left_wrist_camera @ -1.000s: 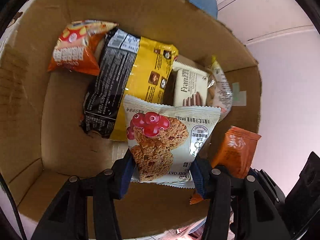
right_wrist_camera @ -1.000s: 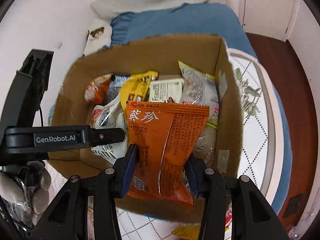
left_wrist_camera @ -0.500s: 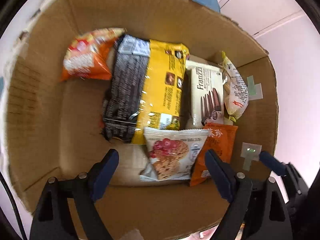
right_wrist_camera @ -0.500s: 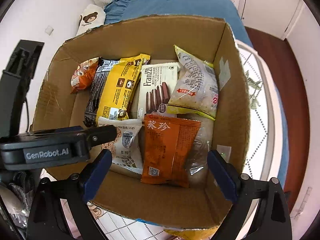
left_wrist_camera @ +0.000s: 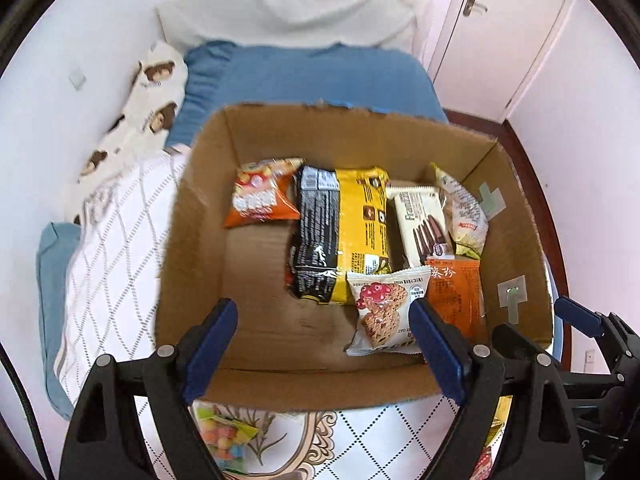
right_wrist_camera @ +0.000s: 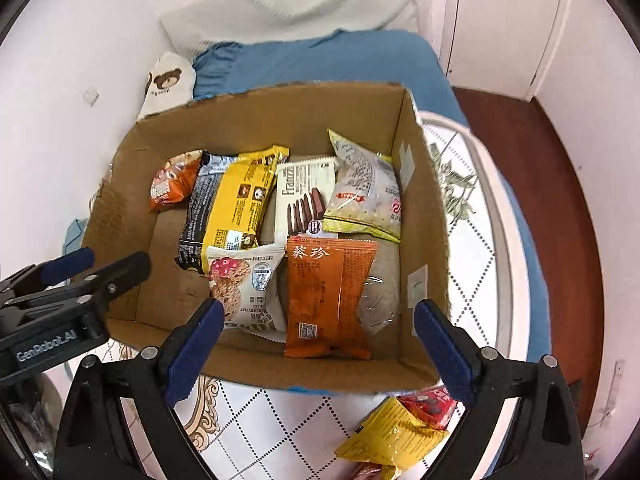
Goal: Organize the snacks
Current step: 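Carry both packets into the box, release them, and withdraw both tools, then grasp the brown packet with left tool while right tool grasps red spicy-strip packet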
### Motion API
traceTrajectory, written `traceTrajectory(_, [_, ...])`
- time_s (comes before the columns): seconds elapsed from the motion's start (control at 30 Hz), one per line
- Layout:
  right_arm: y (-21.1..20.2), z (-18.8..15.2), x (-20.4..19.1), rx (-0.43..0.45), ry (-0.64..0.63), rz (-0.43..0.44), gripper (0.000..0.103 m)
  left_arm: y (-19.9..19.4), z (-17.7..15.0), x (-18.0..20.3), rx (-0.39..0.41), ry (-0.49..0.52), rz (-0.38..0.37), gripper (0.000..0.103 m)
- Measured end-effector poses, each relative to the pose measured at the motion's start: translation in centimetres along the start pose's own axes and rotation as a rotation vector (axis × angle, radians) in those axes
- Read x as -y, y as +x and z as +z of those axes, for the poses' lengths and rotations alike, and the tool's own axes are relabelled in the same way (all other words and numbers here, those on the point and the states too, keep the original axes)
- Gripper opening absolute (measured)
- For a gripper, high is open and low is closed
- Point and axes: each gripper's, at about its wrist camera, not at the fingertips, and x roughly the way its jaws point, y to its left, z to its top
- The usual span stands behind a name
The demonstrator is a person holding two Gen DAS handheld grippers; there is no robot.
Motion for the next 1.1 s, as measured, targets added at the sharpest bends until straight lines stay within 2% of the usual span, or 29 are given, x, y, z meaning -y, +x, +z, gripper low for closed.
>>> traceTrajectory(0.17, [-3.1,-1.6,-0.7,0.074,-0.003,-0.018,0.098,-1.8,-1.1,0.3,0.096,0.006,0.023,0.088])
traceTrajectory(0.33, [-5.8,-3.2,-1.5,0.146,-0.006,-0.019,0.098,-3.8,-2.9,0.1,0.14,0.02,0.011,0.088])
traceTrajectory(0.63, [-9.6,-6.1,-2.4,0.224,0.005,0.007,0.098,-7.8,-5.5,0.6,0.204,0.042,-0.011,0.088])
traceTrajectory(0.77, [-11.2,-7.4,-2.0,0.239,0.036,0.069,0.098,-9.0,-6.7,0.7,0.209,0.036,-0.032,0.088])
traceTrajectory(0.9, [-11.1,-10.1,-0.3,0.199,0.059,0.101,0.097,-8.3,-8.8,1.9,0.175,0.067,-0.036,0.088])
traceTrajectory(0.97, [-9.7,-12.1,1.7,0.138,0.089,0.114,0.086,-6.9,-10.4,3.2,0.129,0.095,-0.043,0.088])
traceTrajectory(1.0, [-9.0,-12.8,2.5,0.111,0.106,0.116,0.066,-5.6,-11.4,4.2,0.086,0.109,-0.053,0.088])
traceTrajectory(1.03, [-7.9,-14.1,4.1,0.064,0.141,0.118,0.062,-4.8,-12.1,4.8,0.059,0.119,-0.059,0.088])
traceTrajectory(1.1, [-6.8,-16.1,6.2,0.031,0.193,0.114,0.059,-2.4,-13.8,6.9,-0.012,0.164,-0.066,0.088])
